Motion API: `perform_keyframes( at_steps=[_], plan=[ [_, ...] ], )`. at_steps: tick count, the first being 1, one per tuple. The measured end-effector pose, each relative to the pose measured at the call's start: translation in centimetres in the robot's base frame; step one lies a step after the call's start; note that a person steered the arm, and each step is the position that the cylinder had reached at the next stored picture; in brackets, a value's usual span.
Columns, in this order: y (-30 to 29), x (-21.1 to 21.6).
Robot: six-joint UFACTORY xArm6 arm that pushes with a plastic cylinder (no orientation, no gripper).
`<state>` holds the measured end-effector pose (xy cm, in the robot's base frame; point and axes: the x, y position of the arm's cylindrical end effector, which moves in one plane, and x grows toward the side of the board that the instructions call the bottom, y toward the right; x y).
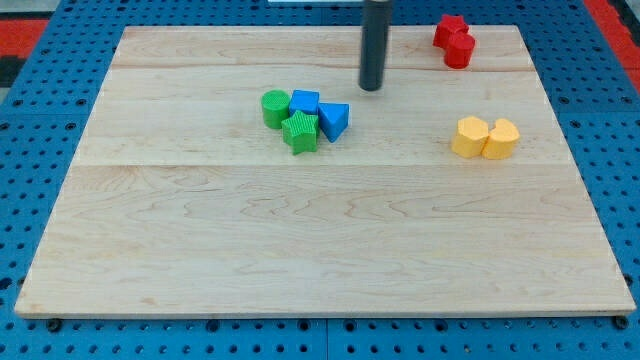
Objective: Move the blue cube towards top left
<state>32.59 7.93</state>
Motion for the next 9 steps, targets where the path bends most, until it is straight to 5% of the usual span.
perform_keyframes(
  at_steps=[3, 7, 9],
  plan=[
    [1.2, 10.2],
    [-5.1, 4.6],
    [-4.2, 6.2]
  ],
)
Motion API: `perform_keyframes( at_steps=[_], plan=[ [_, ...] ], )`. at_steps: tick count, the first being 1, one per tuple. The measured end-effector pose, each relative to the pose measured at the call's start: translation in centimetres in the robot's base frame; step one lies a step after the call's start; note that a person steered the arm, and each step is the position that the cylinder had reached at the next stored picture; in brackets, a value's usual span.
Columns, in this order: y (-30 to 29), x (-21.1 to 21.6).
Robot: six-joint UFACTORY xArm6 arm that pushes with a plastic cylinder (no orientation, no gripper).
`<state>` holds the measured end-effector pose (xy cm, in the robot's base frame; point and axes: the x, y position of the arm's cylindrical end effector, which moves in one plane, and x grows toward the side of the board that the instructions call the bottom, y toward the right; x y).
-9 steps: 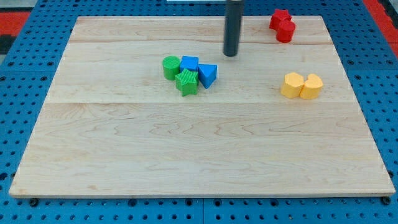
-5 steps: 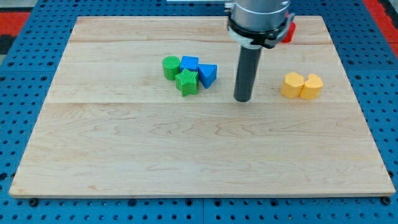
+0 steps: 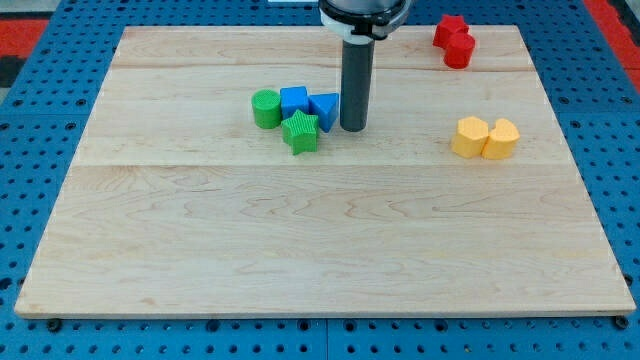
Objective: Move the blue cube towards top left
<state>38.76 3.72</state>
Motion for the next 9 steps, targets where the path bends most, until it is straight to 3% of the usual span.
perform_keyframes(
  at_steps=[1, 5, 7, 9],
  plan=[
    [-0.9, -0.2],
    [-11.6, -7.7],
    [-13.6, -6.7],
    [-20.0, -8.4]
  ],
)
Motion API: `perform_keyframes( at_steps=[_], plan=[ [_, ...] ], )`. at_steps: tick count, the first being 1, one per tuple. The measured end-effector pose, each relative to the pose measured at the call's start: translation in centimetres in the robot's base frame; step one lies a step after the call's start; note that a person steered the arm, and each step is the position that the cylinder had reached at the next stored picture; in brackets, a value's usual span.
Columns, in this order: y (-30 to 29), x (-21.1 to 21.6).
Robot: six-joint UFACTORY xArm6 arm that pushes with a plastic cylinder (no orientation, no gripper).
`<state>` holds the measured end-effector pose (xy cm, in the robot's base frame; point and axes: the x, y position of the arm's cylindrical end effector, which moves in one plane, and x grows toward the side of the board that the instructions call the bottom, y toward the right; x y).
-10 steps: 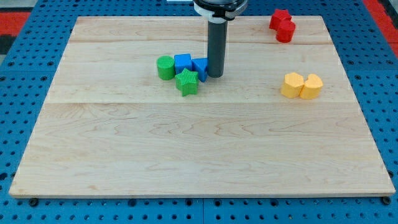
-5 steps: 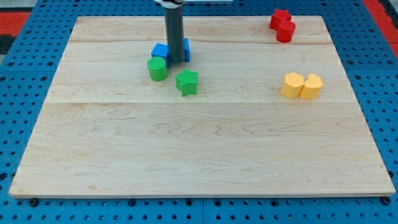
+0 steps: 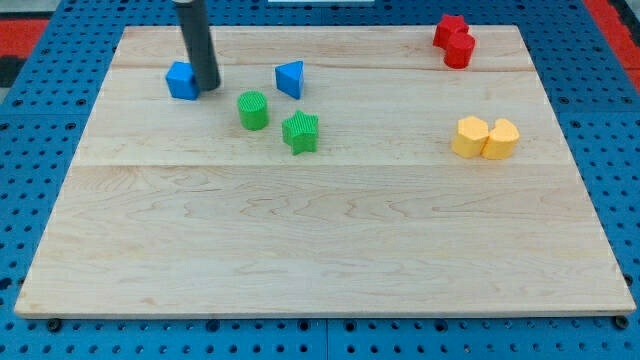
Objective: Move the blue cube towards top left
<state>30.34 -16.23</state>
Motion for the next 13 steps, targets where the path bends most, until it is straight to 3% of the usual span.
perform_keyframes(
  at_steps=[1, 3, 6, 9, 11, 13],
  plan=[
    [-1.6, -0.7],
    [-2.1, 2.6],
    [-6.1, -2.3],
    [-7.7, -1.8],
    [-7.7, -5.5],
    [-6.2, -6.4]
  ],
)
